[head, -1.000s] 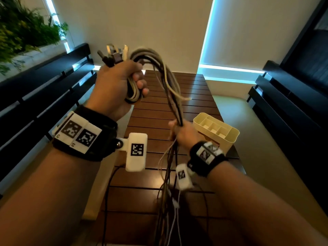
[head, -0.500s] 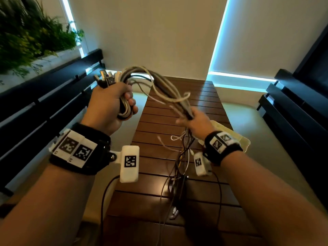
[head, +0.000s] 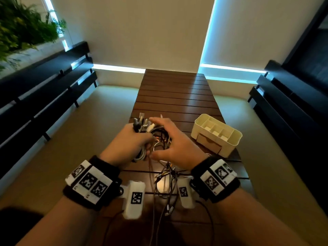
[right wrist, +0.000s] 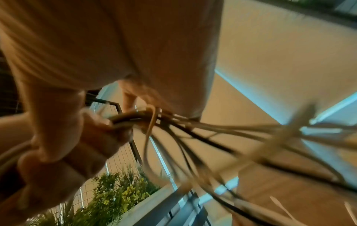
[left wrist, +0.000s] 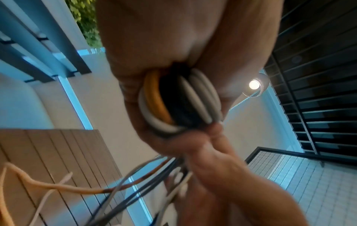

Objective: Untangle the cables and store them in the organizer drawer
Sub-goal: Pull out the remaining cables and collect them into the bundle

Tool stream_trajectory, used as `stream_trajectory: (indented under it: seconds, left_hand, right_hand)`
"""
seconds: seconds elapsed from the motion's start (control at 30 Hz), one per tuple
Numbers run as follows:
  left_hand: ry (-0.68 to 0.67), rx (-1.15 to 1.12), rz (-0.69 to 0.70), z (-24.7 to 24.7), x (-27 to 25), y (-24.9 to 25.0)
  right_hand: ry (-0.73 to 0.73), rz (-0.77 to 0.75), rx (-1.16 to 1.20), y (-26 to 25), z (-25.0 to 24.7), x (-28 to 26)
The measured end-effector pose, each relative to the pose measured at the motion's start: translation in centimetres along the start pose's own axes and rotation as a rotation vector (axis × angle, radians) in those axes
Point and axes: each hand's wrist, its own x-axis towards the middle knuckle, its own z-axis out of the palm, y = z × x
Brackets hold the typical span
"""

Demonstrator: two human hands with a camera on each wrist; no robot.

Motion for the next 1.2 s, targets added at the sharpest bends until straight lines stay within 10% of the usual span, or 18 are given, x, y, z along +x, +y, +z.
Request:
stream_trajectory:
  seconds: [0.47,0.67,0.87,1.2]
  left_hand:
    - [-0.268,-0.084,-0.242,-1.3,-3.8,-1.2]
    - [-0.185,-0.034,-0.183,-0.7,-3.6,-1.0]
    - [-0.218,-0.085,-0.114,0.6,-3.8,-1.1]
    - [-0.162,-0.361,0.061,-0.7,-4.7,-0.7]
  right_hand:
    - [0.236,0.276,-0.656,7.3,-4.0,0.1]
    - [-0.179,0.326,-0.52,3.8,-2.4,-0.9]
    - [-0.126,0.032,-0.115,-0.3,-0.3,-1.6]
    - [0.074,0.202,-0.189,2.2,0.0,-2.2]
